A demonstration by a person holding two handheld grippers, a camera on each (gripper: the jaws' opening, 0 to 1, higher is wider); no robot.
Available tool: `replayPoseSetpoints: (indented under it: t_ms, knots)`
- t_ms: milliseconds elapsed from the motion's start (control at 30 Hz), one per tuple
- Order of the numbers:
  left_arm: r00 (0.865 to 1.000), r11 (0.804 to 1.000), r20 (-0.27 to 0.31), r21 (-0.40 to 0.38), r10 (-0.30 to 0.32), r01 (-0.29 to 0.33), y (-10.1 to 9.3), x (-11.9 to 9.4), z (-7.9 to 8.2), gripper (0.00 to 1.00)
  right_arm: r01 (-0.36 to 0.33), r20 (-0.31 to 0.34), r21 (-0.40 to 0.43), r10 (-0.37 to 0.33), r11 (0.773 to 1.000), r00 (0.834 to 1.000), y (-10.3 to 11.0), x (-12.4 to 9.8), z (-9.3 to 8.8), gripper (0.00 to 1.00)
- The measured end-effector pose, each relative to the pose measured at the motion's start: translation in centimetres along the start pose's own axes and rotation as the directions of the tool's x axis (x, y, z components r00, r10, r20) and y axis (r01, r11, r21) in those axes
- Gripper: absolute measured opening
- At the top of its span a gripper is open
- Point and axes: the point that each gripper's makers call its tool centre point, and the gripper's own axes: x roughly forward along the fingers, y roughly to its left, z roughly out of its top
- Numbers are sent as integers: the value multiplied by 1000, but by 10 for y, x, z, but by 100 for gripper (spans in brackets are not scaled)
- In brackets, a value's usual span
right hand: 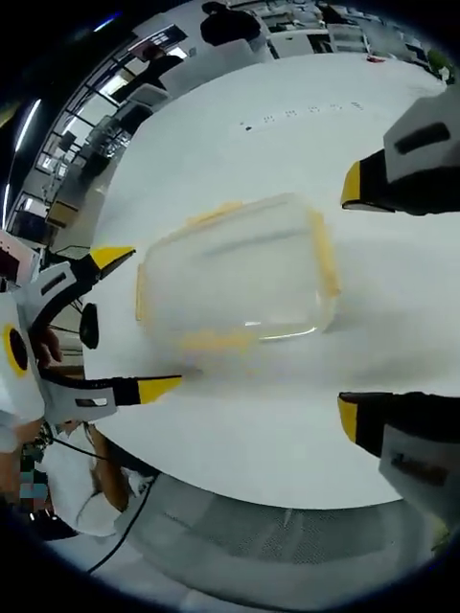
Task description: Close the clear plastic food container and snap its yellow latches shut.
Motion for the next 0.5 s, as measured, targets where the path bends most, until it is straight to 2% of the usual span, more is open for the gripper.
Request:
replayPoseSetpoints:
  t_ms: [67, 233, 500]
  knots:
    - [1000, 1000, 15, -23, 6, -6, 0, -2, 1, 79, -2, 31, 27, 1, 1000, 1000, 4, -3, 3, 75]
    - [998, 998, 49, -45, 39, -37, -1, -10, 3, 77, -5, 56, 47, 3, 999, 998, 14, -6, 3, 75]
    - [995, 995, 92, -94, 46, -37, -10, -20, 3, 78, -18, 127, 113, 3, 993, 992, 28, -14, 7, 76]
